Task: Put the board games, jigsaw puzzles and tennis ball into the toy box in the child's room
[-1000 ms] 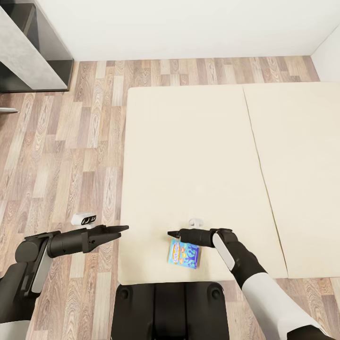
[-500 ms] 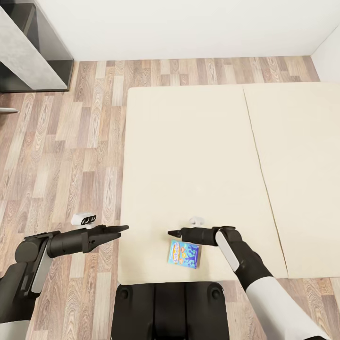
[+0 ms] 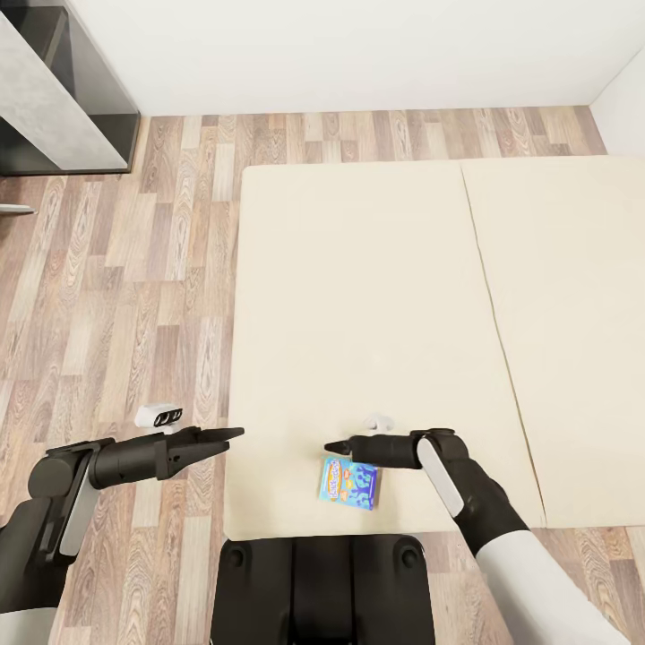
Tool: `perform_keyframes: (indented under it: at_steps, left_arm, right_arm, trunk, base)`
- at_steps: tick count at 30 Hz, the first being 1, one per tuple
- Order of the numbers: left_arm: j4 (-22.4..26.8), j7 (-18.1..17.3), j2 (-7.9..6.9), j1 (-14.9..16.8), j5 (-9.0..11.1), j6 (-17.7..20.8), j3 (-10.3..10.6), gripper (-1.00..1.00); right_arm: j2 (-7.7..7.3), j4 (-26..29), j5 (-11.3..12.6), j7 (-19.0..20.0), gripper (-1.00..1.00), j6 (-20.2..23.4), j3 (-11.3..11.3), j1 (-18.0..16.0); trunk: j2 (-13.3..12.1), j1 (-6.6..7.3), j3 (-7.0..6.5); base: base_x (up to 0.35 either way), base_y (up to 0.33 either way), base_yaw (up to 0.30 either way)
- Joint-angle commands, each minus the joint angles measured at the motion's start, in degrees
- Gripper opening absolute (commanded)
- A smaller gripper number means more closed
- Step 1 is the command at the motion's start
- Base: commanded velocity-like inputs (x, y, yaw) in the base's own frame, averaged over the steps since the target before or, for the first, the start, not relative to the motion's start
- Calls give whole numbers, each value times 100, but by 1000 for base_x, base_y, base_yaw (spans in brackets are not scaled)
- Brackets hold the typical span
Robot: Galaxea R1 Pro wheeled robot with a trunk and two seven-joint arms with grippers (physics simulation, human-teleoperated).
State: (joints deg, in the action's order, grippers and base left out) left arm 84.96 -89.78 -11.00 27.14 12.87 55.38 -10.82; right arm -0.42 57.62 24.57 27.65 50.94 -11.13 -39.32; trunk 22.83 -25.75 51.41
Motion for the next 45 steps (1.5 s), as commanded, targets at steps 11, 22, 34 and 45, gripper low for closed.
perform_keyframes:
  at_steps: [11,22,34,45]
  left_arm:
    - [-20,-22,-7,2,-4,61,-38,100]
    - [-37,-22,-7,2,-4,61,-85,100]
    - [-41,-22,-7,2,-4,61,-87,100]
    - [-41,-22,-7,2,-4,61,-87,100]
  right_arm:
    - [-560,20,173,112,100,58,36,62]
    - [-868,0,409,160,100,57,145,130]
    - [-899,-353,429,169,100,43,172,135]
    - [-843,-868,434,190,100,38,175,127]
  trunk:
    - [9,-3,6]
    - [9,-3,6]
    - [9,-3,6]
    - [9,-3,6]
  base:
    - [0,0,0]
    - [0,0,0]
    - [0,0,0]
    - [0,0,0]
